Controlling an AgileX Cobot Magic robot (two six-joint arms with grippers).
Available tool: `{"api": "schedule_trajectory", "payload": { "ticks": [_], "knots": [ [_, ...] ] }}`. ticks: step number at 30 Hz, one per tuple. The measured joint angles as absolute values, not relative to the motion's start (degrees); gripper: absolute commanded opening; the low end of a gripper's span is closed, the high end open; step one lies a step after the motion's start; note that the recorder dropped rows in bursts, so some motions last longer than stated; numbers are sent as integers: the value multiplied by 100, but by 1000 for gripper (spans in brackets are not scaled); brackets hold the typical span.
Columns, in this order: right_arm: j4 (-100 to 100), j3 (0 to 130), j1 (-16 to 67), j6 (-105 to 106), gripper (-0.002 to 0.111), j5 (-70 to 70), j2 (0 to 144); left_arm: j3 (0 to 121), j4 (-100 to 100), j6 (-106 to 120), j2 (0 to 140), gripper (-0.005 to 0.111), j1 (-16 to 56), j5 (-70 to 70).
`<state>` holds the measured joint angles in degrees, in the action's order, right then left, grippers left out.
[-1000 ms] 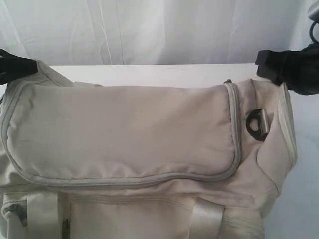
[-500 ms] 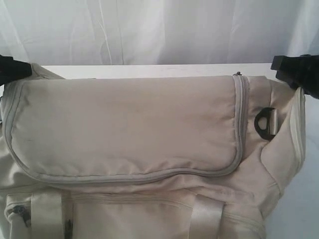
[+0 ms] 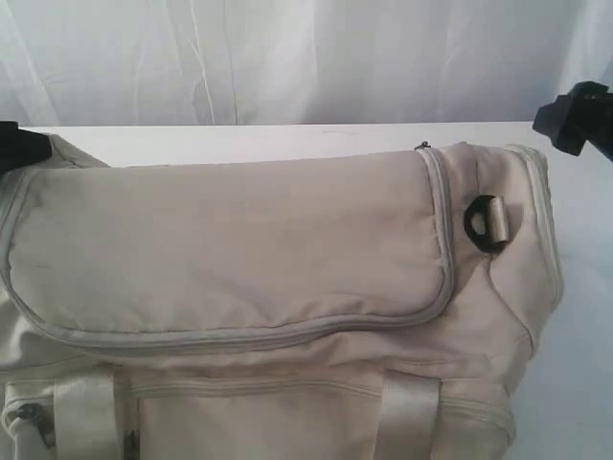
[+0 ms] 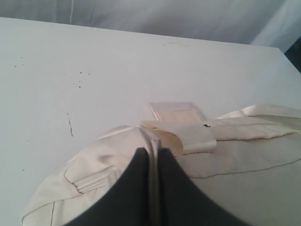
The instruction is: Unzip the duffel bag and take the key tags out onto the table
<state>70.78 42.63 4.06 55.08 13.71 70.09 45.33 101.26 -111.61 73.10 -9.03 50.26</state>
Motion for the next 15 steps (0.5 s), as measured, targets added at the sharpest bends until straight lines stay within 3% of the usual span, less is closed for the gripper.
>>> {"api": "schedule_trajectory", "payload": {
  "ticks": [7, 15],
  "knots": [
    [7078, 4511, 585, 5829, 85, 2100, 6520, 4545, 9971, -11106, 7267, 67, -936, 5059],
    [6554, 4549, 1094, 6568, 85, 2964, 6428, 4552, 9157, -10716, 7260, 70, -936, 6160]
  ]
}}
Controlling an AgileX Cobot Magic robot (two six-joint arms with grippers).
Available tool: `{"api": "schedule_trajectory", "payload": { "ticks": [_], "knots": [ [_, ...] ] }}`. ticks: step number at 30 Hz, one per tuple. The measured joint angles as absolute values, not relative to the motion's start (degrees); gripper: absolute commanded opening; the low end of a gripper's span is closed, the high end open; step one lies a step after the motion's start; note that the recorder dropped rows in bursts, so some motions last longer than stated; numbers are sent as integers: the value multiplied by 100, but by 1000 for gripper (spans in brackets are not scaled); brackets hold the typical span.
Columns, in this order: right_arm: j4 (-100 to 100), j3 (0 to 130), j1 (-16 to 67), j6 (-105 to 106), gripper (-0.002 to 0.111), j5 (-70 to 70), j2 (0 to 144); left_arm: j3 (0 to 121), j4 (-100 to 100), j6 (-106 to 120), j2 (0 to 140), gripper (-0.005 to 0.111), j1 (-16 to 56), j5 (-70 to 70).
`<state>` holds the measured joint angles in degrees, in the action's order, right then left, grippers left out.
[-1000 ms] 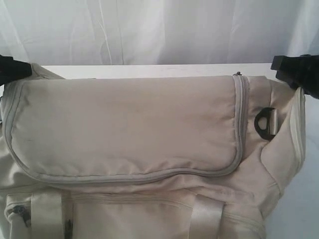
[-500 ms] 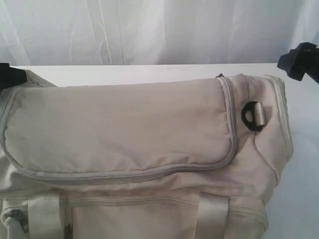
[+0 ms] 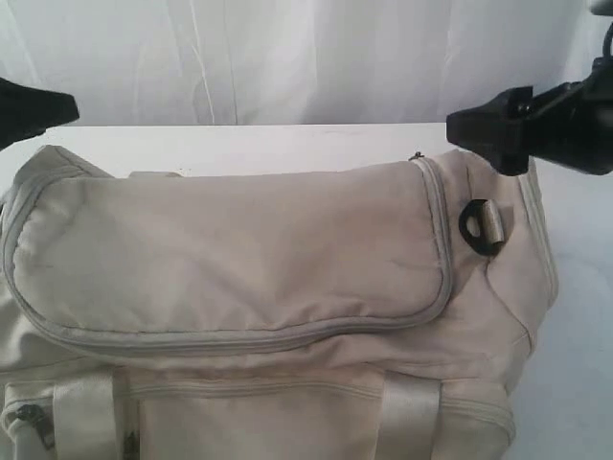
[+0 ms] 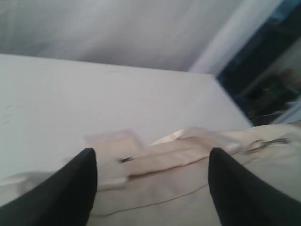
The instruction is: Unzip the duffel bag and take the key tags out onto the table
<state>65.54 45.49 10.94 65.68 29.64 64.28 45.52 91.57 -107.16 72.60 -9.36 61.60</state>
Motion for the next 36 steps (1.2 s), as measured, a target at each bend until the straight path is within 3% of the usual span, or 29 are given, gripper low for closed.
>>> {"api": "schedule_trajectory", "payload": {
  "ticks": [5, 11, 24, 29, 36],
  "knots": [
    [6461, 4549, 1230, 6872, 85, 3125, 6428, 4552, 8406, -10393, 7220, 70, -717, 6844],
    [6418, 4549, 1257, 7121, 85, 3164, 6428, 4552, 8120, -10042, 7199, 70, 330, 6861],
    [6414, 4549, 1257, 7158, 85, 2593, 6428, 4558, 5318, -6455, 7303, 70, 3098, 4205],
    [6414, 4549, 1257, 7158, 85, 2447, 6428, 4656, 4714, -5592, 7726, 70, 3597, 4078],
    [6414, 4549, 1257, 7141, 85, 2185, 6428, 4962, 4393, -5433, 8426, 70, 3745, 4041]
  ]
}}
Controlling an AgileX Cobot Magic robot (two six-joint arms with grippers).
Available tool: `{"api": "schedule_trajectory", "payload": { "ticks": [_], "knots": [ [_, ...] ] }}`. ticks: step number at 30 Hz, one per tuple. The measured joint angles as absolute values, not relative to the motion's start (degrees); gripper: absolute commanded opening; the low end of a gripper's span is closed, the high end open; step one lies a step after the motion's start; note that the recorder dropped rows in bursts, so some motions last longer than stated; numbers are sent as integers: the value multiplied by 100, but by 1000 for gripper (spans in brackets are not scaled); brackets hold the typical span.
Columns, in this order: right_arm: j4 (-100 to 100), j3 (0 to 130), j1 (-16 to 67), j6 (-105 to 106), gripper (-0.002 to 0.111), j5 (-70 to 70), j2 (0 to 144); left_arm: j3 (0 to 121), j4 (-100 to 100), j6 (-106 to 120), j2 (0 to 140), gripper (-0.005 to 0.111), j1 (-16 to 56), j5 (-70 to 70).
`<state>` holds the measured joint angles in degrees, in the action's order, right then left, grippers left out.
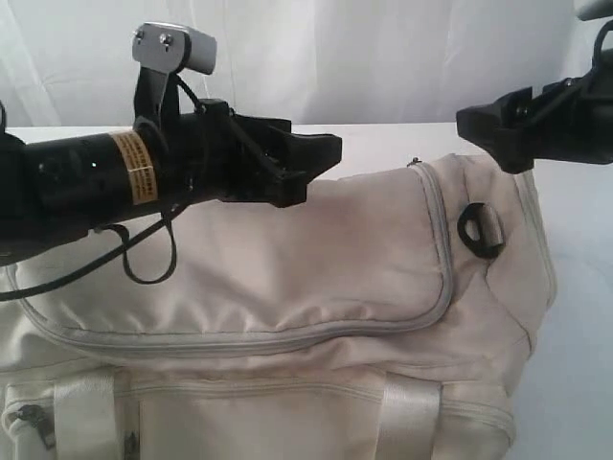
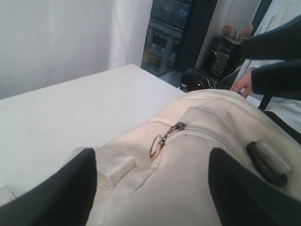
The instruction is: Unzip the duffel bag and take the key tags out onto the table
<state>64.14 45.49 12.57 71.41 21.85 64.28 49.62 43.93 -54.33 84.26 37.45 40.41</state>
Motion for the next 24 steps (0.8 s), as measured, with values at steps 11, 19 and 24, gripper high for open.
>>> {"api": "schedule_trajectory", "payload": {
  "ticks": [11, 19, 24],
  "knots": [
    [6414, 4549, 1257, 6572, 85, 1497, 6428, 5142, 4816, -5472, 9061, 70, 3909, 4006],
    [6425, 4549, 1257, 6519, 85, 1877, 6737, 5145, 5595, -5740, 9152, 70, 4030, 4072],
    [6425, 4549, 1257, 6297, 85, 1901, 6994, 5155, 6304, -6157, 9152, 70, 4044, 4255]
  ]
}}
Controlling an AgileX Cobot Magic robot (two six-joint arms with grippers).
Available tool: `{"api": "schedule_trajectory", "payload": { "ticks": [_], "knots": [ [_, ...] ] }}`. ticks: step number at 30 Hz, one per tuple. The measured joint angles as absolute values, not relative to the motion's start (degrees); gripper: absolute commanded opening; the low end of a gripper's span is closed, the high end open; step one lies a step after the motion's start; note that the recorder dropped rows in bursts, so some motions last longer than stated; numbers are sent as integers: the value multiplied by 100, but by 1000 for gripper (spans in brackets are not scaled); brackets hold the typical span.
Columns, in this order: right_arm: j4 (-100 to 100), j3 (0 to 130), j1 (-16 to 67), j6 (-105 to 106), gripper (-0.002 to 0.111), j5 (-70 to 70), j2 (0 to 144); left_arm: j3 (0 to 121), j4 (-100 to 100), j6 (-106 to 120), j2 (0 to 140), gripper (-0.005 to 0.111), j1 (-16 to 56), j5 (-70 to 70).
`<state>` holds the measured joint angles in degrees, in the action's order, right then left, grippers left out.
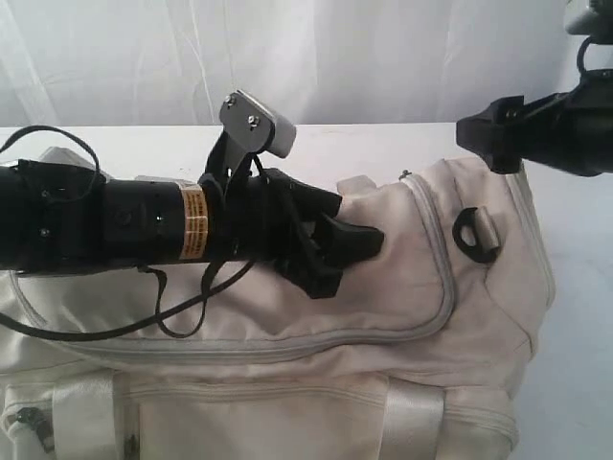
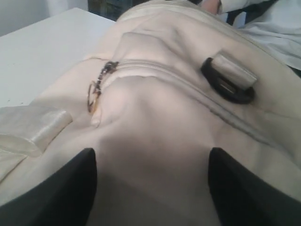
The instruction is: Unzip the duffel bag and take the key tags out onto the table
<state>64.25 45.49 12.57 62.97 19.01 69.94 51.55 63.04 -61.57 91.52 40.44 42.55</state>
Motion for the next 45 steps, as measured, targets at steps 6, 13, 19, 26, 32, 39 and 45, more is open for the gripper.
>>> {"api": "schedule_trajectory", "payload": {
  "ticks": [6, 13, 19, 26, 32, 39, 45],
  "knots": [
    [6425, 4549, 1257, 5661, 85, 2329, 7279, 5155, 6848, -6507, 9152, 70, 4058, 5045],
    [6425, 4549, 1257, 5544, 85, 2961, 7543, 5155, 7220, -6546, 9152, 70, 4431, 5000],
    [6425, 4549, 1257, 5532, 85, 3022, 7548, 5155, 6843, -6102, 9152, 70, 4603, 4713],
    [6425, 4549, 1257, 5521, 71, 2590, 7548, 5250, 5412, -4985, 9161, 70, 4603, 4658],
    [6425, 4549, 1257, 5211, 52, 2590, 7548, 5532, 4807, -4771, 9508, 70, 4603, 3992],
    [6425, 4549, 1257, 4897, 18, 2590, 7548, 5532, 6013, -5943, 9903, 68, 4603, 4455],
    [6403, 4549, 1257, 4872, 24, 2631, 7548, 5542, 6607, -6595, 9903, 55, 4603, 4561]
  ]
}}
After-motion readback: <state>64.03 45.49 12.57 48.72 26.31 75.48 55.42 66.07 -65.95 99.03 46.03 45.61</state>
